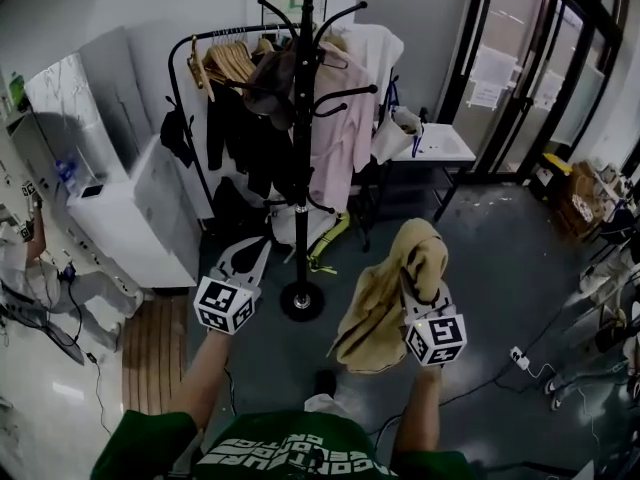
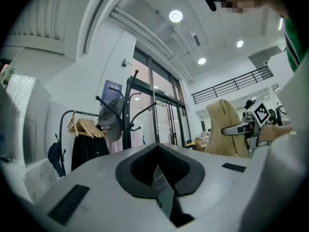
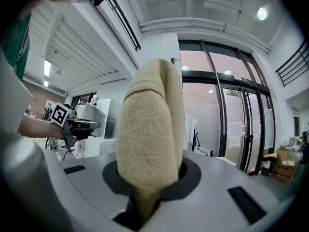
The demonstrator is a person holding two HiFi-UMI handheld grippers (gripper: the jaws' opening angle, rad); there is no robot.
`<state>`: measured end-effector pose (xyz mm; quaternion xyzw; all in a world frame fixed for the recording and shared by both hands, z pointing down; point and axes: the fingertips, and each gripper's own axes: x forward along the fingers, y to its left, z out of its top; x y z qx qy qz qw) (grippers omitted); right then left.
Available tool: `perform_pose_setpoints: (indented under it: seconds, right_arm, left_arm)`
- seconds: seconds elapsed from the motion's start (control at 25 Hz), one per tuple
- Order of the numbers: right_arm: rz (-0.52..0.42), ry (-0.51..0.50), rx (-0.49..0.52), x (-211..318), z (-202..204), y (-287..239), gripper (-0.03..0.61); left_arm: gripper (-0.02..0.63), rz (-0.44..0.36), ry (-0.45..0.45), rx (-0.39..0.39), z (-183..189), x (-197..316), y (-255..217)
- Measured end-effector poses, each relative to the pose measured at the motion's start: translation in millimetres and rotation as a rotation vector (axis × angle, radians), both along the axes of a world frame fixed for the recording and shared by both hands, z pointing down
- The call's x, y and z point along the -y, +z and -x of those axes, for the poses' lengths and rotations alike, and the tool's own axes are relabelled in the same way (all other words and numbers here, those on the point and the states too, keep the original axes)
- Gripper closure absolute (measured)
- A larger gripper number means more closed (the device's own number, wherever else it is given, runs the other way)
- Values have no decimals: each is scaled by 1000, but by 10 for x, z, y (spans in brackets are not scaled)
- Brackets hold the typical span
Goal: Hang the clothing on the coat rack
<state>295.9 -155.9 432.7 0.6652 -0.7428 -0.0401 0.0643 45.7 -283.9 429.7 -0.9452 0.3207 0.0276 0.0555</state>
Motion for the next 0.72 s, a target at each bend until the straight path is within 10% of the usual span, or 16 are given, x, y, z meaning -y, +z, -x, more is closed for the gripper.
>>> perform_pose_setpoints:
  seconds: [0.72]
  right_arm:
    - [-40,-42,-26,956,-427,-414,508]
  left_arm:
    - [609,-20,-7,-83,-493,716,-479]
